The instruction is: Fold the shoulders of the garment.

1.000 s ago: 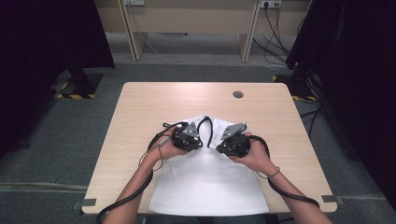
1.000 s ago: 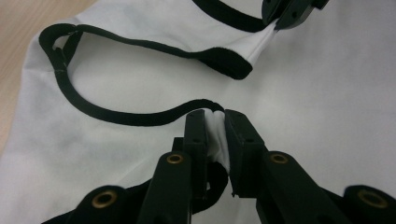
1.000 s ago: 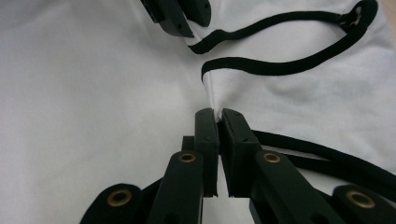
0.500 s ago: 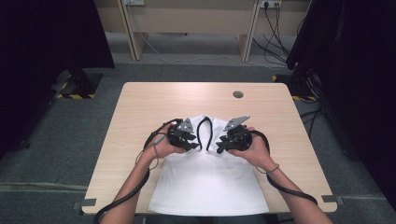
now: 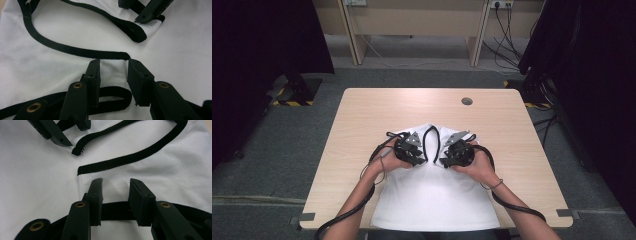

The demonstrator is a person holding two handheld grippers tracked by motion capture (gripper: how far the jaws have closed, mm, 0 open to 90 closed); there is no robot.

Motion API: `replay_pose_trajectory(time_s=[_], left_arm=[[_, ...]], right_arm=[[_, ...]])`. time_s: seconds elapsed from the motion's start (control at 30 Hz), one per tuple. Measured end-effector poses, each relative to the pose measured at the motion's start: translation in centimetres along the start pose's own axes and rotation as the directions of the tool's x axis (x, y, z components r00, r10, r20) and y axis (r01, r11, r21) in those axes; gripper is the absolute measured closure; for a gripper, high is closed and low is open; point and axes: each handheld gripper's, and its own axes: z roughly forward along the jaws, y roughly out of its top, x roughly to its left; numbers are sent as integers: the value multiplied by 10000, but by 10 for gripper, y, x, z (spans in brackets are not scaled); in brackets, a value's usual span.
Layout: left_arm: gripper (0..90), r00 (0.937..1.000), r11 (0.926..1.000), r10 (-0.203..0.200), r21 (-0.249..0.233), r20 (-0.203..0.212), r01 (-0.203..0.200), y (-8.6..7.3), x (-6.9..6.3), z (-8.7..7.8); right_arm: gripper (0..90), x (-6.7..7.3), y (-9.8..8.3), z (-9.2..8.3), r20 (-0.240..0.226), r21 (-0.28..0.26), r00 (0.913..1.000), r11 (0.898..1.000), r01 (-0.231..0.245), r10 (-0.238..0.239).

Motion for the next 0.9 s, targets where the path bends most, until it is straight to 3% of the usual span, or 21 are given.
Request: replay_pose_trajectory(time_s=[0.2, 0.23, 0.27, 0.3, 0.33, 0.37, 0.4, 0.43, 0.47, 0.5, 0.57, 0.6, 0.67, 0.7, 0.77, 0.8, 0.9], left_arm=[[585, 9999, 9997, -143, -210, -81, 142, -1, 0, 0], [585, 9999, 9997, -143, -210, -81, 142, -1, 0, 0], [585, 9993, 9975, -326, -637, -188, 313, -2, 0, -5], [537, 9993, 9975, -326, -637, -188, 313, -2, 0, -5], [537, 9975, 9920, -539, -1171, -462, 482, -4, -1, -11], [467, 9975, 9920, -539, -1171, -462, 482, -4, -1, -11], [467, 9975, 9920, -539, -1171, -462, 482, -4, -1, -11], [467, 9949, 9879, -703, -1431, -727, 593, -7, -1, -17], [427, 9949, 9879, -703, -1431, -727, 593, -7, -1, -17], [427, 9903, 9808, -982, -1780, -983, 795, -10, -3, -23], [376, 9903, 9808, -982, -1780, -983, 795, -10, -3, -23], [376, 9848, 9703, -1288, -2200, -1163, 1010, -13, -3, -29], [365, 9848, 9703, -1288, -2200, -1163, 1010, -13, -3, -29], [365, 9793, 9637, -1513, -2407, -1346, 1158, -16, -3, -33], [351, 9793, 9637, -1513, -2407, -1346, 1158, -16, -3, -33], [351, 9728, 9570, -1688, -2625, -1584, 1233, -21, -4, -38], [335, 9728, 9570, -1688, -2625, -1584, 1233, -21, -4, -38]], right_arm=[[612, -2, -1, -4, -2, -239, 9999, 9996, -160, 160], [574, -2, -1, -4, -2, -239, 9999, 9996, -160, 160], [574, -2, -1, -4, -2, -239, 9999, 9996, -160, 160], [574, -2, -1, -4, -2, -239, 9999, 9996, -160, 160], [538, -4, -1, -9, 100, -482, 9994, 9983, -326, 332], [538, -4, -1, -9, 100, -482, 9994, 9983, -326, 332], [538, -8, -2, -14, 223, -692, 9982, 9962, -538, 554], [492, -8, -2, -14, 223, -692, 9982, 9962, -538, 554], [492, -8, -2, -14, 223, -692, 9982, 9962, -538, 554], [462, -12, -5, -20, 335, -860, 9967, 9938, -711, 742], [462, -16, -9, -26, 533, -1042, 9945, 9910, -845, 904], [437, -16, -9, -26, 533, -1042, 9945, 9910, -845, 904], [437, -20, -14, -31, 634, -1141, 9920, 9883, -1016, 1093], [430, -20, -14, -31, 634, -1141, 9920, 9883, -1016, 1093], [420, -24, -18, -35, 658, -1227, 9904, 9860, -1132, 1219], [420, -24, -18, -35, 658, -1227, 9904, 9860, -1132, 1219], [402, -29, -23, -43, 739, -1375, 9866, 9814, -1341, 1452]])
